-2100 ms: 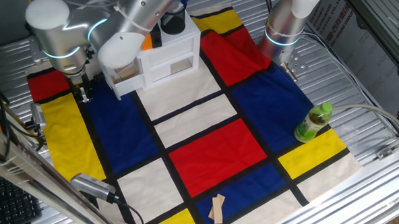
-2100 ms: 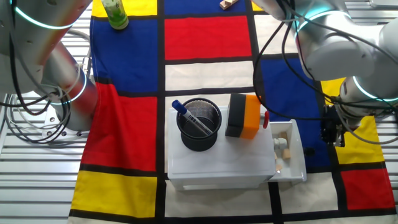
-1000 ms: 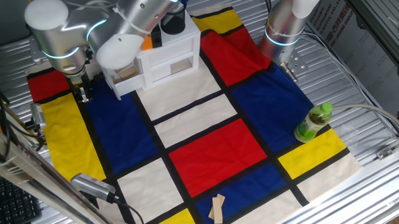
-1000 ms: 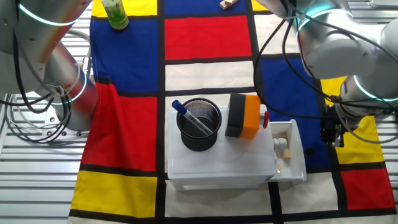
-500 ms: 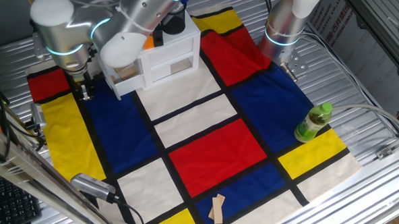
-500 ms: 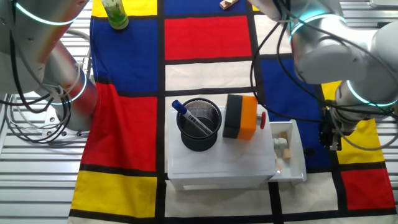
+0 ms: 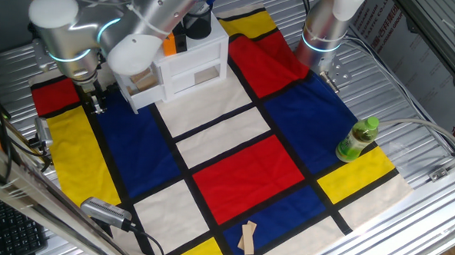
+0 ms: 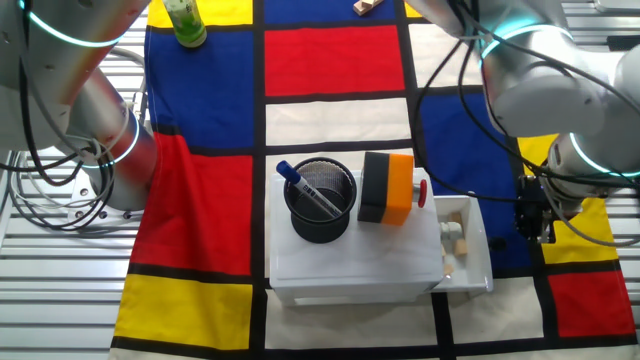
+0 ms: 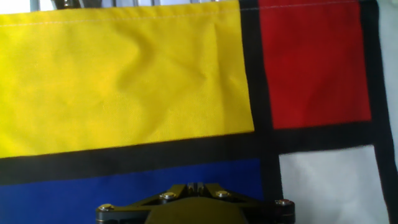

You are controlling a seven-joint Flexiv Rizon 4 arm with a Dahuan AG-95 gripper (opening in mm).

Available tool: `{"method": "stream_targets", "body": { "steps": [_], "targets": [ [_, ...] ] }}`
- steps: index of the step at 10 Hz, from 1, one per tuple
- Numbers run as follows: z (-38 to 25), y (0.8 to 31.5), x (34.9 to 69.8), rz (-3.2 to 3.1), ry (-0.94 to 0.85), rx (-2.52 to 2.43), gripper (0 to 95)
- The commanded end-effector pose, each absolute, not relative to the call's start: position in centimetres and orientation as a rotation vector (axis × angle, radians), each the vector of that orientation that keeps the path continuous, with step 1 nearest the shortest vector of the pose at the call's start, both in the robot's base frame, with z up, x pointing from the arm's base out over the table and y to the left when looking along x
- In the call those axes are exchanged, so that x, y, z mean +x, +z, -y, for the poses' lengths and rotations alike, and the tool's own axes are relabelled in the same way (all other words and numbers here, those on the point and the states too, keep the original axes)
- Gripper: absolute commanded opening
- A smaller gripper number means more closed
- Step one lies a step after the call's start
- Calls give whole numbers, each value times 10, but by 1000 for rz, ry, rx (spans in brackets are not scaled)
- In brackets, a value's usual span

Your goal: Use the gripper to push and close the drawer

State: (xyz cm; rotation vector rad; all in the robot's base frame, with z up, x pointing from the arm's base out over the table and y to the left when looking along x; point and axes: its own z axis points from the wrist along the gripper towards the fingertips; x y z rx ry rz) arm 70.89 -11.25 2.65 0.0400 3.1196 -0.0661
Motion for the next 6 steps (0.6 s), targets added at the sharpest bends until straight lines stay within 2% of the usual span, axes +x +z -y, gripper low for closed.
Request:
{"method": "stream_targets", "body": {
  "steps": [1,6],
  "targets": [
    [115,28,706,-3121,-73,31,0],
    [131,34,704,-3128,-64,-23,0]
  ]
}}
